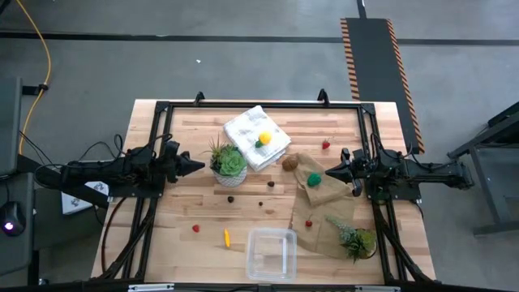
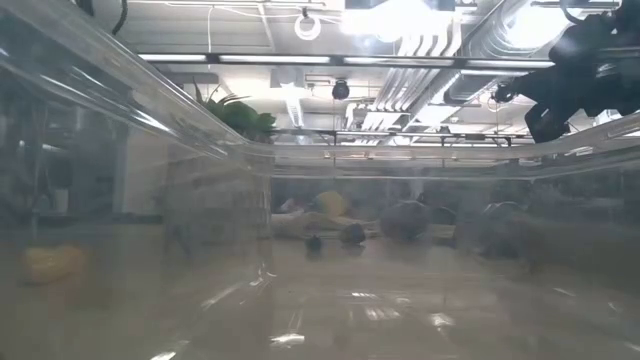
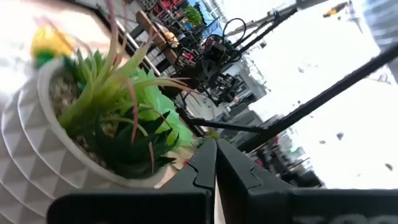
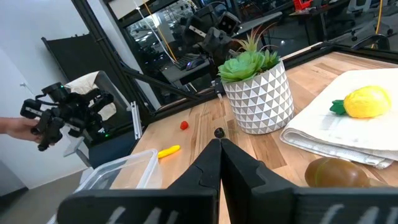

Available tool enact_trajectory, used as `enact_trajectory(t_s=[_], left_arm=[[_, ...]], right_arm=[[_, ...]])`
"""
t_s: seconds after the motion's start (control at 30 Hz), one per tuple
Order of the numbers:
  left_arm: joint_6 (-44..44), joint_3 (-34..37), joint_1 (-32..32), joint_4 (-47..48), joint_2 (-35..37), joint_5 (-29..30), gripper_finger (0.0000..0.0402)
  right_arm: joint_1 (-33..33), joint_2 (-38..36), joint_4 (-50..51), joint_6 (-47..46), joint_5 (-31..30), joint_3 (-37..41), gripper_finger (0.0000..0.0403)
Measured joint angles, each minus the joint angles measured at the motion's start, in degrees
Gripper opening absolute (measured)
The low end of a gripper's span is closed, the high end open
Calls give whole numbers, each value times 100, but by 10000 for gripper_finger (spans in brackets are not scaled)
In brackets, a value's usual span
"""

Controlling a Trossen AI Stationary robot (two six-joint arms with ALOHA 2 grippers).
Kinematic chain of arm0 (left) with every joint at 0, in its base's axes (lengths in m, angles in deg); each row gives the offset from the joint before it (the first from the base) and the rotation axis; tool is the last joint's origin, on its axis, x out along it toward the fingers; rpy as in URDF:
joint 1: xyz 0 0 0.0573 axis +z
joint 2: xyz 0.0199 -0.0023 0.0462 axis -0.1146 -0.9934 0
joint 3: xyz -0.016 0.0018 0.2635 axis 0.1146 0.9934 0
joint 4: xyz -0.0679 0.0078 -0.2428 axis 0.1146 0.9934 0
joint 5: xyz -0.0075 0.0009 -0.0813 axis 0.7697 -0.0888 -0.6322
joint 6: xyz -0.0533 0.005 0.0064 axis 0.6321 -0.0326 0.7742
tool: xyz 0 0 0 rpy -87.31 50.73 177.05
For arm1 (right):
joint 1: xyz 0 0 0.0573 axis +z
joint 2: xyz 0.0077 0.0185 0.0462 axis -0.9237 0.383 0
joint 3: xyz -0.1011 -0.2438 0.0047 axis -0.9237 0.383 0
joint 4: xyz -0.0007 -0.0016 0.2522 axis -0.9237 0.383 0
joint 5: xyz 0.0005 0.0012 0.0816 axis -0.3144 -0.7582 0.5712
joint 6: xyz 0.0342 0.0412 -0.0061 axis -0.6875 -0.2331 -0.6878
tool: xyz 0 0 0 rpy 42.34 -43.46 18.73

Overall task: Pick and placing Produce into tupperware
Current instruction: Put the top red strawberry into the transparent bin

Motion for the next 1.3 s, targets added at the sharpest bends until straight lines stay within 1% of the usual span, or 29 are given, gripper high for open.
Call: enact_trajectory(t_s=[0.17,0.27,0.37,0.5,0.57,0.67,0.77,0.87,0.93,1.03,1.2,1.3], left_arm=[[711,1,0,0,0,0,1],[1093,1,-1,0,0,0,1],[1614,1,0,0,0,0,1],[2191,1,0,0,0,0,1],[2647,1,0,0,0,-2,1],[3773,1,0,-2,0,-76,1],[5025,1,0,-10,0,-261,1],[5835,1,-2,-47,0,-399,1],[6113,1,-2,-46,0,-440,1],[6263,1,-2,-48,0,-444,1],[6285,-1,-2,-48,0,-441,1],[6285,1,0,-48,0,-435,1]], right_arm=[[-1,1,0,-643,0,0,0],[0,1,-1,-1458,1,1,0],[-2,0,-2,-2770,1,0,0],[0,2,-2,-4908,1,0,0],[0,0,-2,-5642,1,0,0],[-1,0,-1,-6035,1,0,0],[0,0,-2,-6053,1,0,0],[0,0,-2,-6218,1,0,0],[0,0,-2,-6515,1,0,0],[0,1,-2,-7090,1,0,0],[0,1,-2,-8283,1,0,0],[0,1,-2,-8743,-9,0,0]])
